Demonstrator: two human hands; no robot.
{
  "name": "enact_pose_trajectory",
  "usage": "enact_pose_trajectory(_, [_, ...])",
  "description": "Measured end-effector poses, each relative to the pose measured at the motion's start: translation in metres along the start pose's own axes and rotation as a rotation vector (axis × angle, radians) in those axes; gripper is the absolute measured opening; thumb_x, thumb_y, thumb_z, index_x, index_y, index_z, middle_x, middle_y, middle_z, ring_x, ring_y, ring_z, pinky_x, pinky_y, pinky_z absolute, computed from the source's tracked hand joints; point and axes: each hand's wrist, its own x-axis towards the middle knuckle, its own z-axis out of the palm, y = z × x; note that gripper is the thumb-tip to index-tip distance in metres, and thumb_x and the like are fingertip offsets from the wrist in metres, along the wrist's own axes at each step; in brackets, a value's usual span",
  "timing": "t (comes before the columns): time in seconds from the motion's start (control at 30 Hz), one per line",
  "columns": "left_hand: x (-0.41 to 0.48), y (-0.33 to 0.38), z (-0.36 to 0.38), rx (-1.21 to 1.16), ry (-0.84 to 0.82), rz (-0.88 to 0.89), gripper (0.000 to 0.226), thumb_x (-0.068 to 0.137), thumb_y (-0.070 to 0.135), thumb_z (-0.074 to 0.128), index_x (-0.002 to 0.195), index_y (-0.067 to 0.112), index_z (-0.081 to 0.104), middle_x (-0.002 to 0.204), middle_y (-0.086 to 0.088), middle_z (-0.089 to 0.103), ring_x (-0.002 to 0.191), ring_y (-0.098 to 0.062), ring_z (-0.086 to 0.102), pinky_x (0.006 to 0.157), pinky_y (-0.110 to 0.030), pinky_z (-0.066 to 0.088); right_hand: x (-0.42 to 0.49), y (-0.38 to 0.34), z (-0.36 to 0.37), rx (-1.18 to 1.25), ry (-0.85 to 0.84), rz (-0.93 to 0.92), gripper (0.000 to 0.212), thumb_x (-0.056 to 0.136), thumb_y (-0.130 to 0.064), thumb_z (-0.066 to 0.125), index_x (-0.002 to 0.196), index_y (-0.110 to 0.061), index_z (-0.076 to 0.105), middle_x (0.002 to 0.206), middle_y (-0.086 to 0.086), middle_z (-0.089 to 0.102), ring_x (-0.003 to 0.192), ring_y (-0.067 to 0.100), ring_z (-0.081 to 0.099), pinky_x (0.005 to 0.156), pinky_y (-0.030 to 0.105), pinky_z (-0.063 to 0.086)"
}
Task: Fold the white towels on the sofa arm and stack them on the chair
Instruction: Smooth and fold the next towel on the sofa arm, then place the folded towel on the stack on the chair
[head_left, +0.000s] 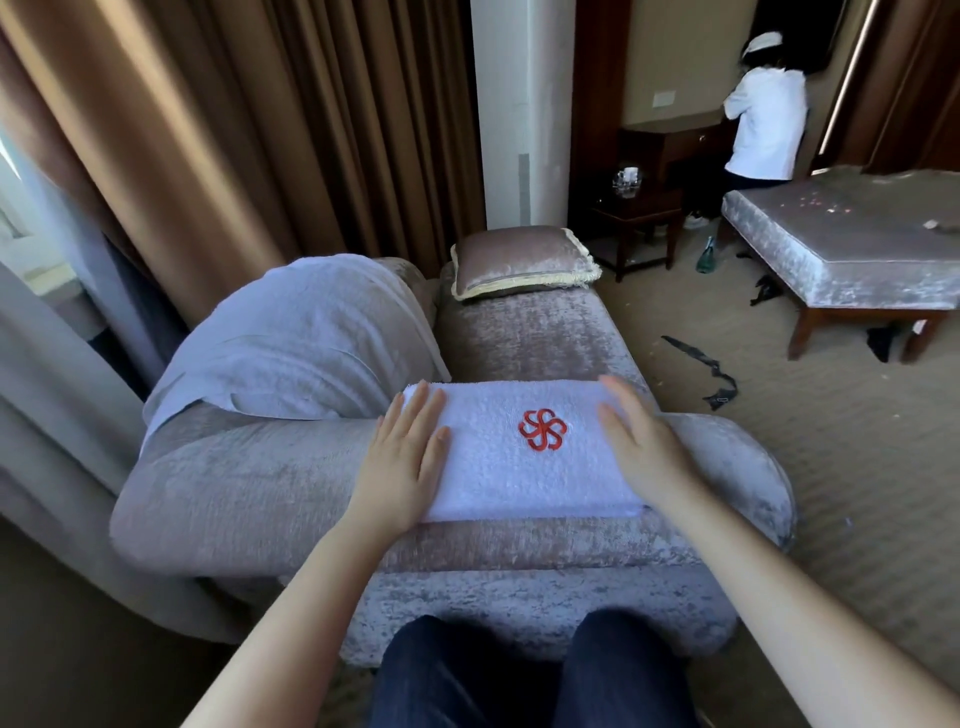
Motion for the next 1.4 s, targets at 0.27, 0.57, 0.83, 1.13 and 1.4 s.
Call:
enact_pose_trajectory(0.27, [-0.004,0.018,-0.024,-0.070,0.162,-0.497,0.026,0.096,0.030,0.055,0.103,0.006,0.063,0.097,-0.006,0.063,0.081,-0.019,0.054,0.064,-0.026,0.035,-0.027,0.002,-0.024,0.009,0.056,0.235,0.028,0.097,-0.031,0.053,0.100,-0.008,0.068,0.086,0.001,0.066,0.086,0.020,0.061,0.071,0.030,0.041])
enact_pose_trajectory(0.57, [-0.019,0.015,-0.052,-0.552,-0.057,-0.660,0.023,0.089,0.020,0.069,0.093,-0.002,0.063,0.092,-0.016,0.070,0.089,-0.031,0.068,0.079,-0.046,0.058,-0.044,-0.002,-0.027,0.370,0.002,0.353,0.038,0.088,-0.021,0.069,0.053,-0.016,0.055,0.045,-0.011,0.052,0.054,0.015,0.049,0.056,0.029,0.033])
enact_pose_trajectory(0.83, [-0.051,0.029,-0.043,-0.903,-0.117,-0.703,0.021,0.089,0.016,0.068,0.107,0.003,0.065,0.097,-0.009,0.075,0.088,-0.024,0.072,0.069,-0.032,0.055,-0.085,-0.004,-0.040,0.721,-0.051,0.472,0.023,0.089,-0.020,0.067,0.104,-0.003,0.070,0.101,0.009,0.074,0.094,0.023,0.070,0.084,0.038,0.054])
enact_pose_trajectory(1.13, [-0.062,0.086,-0.004,-1.010,-0.246,-0.540,0.027,0.085,0.023,0.073,0.108,0.013,0.064,0.099,-0.005,0.074,0.088,-0.023,0.071,0.073,-0.039,0.056,-0.160,0.018,-0.088,0.733,0.228,0.506,0.012,0.091,-0.023,0.064,0.099,-0.015,0.069,0.099,0.001,0.073,0.086,0.014,0.068,0.081,0.034,0.052])
enact_pose_trajectory(1.4, [-0.069,0.164,0.039,-1.153,-0.481,-0.413,0.021,0.089,0.019,0.066,0.110,0.015,0.064,0.099,-0.003,0.075,0.091,-0.020,0.072,0.070,-0.032,0.054,-0.240,0.031,-0.147,0.722,0.555,0.552,0.015,0.093,-0.022,0.062,0.102,-0.011,0.066,0.093,-0.002,0.072,0.085,0.017,0.066,0.076,0.031,0.050])
